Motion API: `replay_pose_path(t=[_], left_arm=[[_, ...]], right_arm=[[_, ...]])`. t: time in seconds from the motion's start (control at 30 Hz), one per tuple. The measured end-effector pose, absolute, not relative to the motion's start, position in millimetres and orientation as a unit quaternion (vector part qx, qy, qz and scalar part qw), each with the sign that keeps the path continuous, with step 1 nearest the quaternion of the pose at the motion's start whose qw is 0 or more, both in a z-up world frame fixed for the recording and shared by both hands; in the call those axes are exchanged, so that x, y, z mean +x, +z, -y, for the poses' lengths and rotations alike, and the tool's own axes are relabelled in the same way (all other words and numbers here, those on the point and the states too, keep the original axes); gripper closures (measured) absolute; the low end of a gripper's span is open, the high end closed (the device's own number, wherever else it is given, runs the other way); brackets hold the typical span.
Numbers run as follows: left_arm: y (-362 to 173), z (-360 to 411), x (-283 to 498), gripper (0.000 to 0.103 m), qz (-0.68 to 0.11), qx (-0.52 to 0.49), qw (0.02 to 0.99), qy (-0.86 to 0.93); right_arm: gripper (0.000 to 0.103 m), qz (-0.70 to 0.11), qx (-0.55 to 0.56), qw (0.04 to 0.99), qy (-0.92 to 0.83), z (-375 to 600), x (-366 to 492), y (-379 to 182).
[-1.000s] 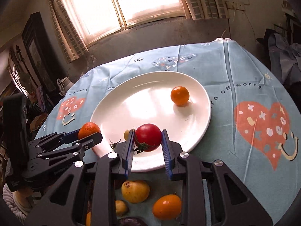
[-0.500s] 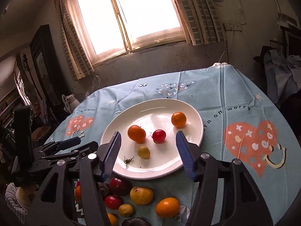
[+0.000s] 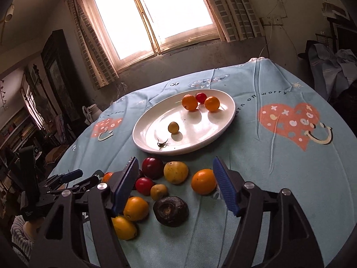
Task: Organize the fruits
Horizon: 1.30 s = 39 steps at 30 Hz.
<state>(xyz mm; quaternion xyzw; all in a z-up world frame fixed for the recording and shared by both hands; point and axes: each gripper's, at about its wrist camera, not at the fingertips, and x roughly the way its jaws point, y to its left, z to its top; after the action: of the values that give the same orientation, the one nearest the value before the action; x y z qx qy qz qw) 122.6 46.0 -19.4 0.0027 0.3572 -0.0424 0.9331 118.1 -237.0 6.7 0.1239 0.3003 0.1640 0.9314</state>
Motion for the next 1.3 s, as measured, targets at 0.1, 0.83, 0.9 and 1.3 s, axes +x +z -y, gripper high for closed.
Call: replay_pose_path(t=[0.1,0.83,0.9,1.3], left_arm=[[-21.8,-33.1,120.7,0.023,-0.356,0.023,0.932,-0.055],[-31.7,-53.7,112.1,0.011,-0.375,0.042,0.926,-0.008],[-31.6,-54.4,116.2,0.011,-0.375,0.033,0.926,-0.010],[-46.4,-44.0,134.7,0.058,-0.416,0.014,0.907,-0.060]], right_arm=[[0.034,-0.308,0.127,0.928,0.164,238.4,120.5,4.0],[0.034,-0.308,0.129,0.928,0.167,239.9,118.0,7.0],[0.033,-0.308,0.128,0.928,0.168,239.1,117.4,6.9],[0.034,-0.320,0.122,0.925,0.165,237.2,121.1,2.4]])
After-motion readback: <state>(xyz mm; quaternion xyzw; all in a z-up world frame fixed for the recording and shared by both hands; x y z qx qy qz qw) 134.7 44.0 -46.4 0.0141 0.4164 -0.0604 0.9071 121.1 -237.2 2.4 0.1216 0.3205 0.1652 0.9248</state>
